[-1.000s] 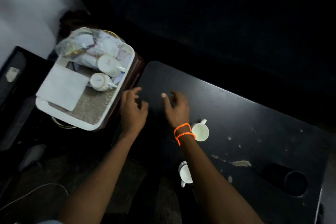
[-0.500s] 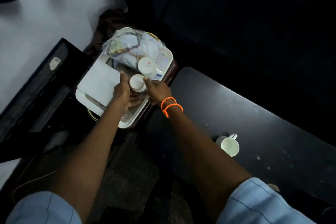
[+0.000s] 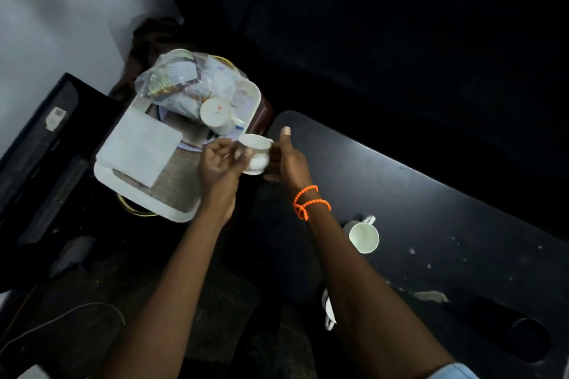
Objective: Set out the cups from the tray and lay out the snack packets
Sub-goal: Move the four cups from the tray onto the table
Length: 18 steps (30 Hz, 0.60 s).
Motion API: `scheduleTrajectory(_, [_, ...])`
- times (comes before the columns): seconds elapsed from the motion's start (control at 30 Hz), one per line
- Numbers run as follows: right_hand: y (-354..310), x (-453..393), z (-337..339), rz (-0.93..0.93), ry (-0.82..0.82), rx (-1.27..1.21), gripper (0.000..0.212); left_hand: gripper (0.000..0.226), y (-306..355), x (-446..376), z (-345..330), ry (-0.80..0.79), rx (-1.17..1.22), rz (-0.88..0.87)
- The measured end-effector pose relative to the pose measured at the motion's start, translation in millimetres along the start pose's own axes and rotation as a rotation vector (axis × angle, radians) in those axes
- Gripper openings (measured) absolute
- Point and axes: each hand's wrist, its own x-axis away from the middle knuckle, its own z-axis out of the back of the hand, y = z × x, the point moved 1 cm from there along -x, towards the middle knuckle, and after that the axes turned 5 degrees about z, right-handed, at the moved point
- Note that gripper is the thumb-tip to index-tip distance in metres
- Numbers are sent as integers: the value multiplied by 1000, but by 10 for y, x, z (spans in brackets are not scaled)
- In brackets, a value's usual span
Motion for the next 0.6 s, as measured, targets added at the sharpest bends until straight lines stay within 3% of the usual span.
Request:
scheduleTrajectory(0.17, [165,128,877,-26,170,-153,78,76,-317,350,-791,-319,-339,43])
scheduleTrajectory(0.37, [510,602,2095,176,463,-182,72,64,-864,1044,-1797,-529,-680,-158])
scheduleTrajectory(0.47, [746,857,2637,264,596,-106,84,64,-1165,1374,-2136,-638,-810,-235])
scheduleTrajectory(0.6, [1147,1121,3001,185,699,-117,93,60,-1584,1651,-2371,-776,-983,-204])
